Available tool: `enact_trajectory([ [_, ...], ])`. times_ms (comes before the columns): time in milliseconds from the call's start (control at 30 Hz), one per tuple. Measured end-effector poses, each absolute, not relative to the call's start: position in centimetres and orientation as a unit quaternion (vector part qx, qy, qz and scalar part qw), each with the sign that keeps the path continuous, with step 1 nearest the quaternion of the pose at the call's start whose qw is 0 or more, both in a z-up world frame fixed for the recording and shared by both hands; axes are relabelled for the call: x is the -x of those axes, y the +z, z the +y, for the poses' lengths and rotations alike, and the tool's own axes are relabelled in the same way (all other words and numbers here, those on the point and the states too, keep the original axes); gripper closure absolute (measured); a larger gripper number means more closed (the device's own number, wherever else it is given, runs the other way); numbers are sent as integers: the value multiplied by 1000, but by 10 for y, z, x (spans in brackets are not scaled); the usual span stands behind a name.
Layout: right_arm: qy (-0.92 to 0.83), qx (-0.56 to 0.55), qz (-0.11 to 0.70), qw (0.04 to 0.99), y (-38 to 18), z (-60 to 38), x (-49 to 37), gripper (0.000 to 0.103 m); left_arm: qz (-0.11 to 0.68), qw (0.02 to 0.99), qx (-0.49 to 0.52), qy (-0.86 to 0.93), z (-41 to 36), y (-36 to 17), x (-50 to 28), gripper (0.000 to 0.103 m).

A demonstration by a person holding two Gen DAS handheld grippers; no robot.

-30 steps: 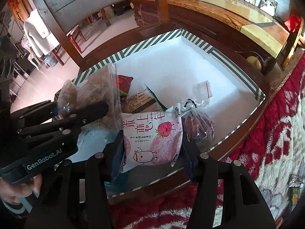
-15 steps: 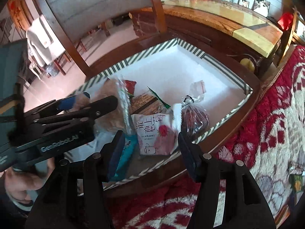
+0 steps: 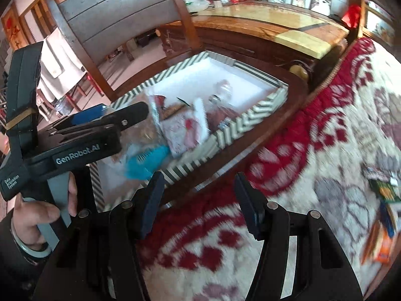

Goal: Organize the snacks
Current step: 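Lower both snacks into the tray and open both grippers, then move both grippers back over the snack pile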

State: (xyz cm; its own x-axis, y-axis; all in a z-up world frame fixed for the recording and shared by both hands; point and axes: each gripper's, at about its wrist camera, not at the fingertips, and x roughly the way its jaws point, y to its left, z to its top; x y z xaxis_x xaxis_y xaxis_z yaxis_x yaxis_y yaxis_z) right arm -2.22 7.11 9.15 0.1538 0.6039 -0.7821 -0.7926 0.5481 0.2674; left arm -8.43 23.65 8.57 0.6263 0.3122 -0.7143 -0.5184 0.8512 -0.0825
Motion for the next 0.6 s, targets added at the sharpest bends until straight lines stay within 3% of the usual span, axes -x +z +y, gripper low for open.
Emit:
enact_trajectory([
  [600, 387, 50, 465, 795, 89, -53, 9, 45, 357, 917, 66, 164, 142, 112, 64, 5],
])
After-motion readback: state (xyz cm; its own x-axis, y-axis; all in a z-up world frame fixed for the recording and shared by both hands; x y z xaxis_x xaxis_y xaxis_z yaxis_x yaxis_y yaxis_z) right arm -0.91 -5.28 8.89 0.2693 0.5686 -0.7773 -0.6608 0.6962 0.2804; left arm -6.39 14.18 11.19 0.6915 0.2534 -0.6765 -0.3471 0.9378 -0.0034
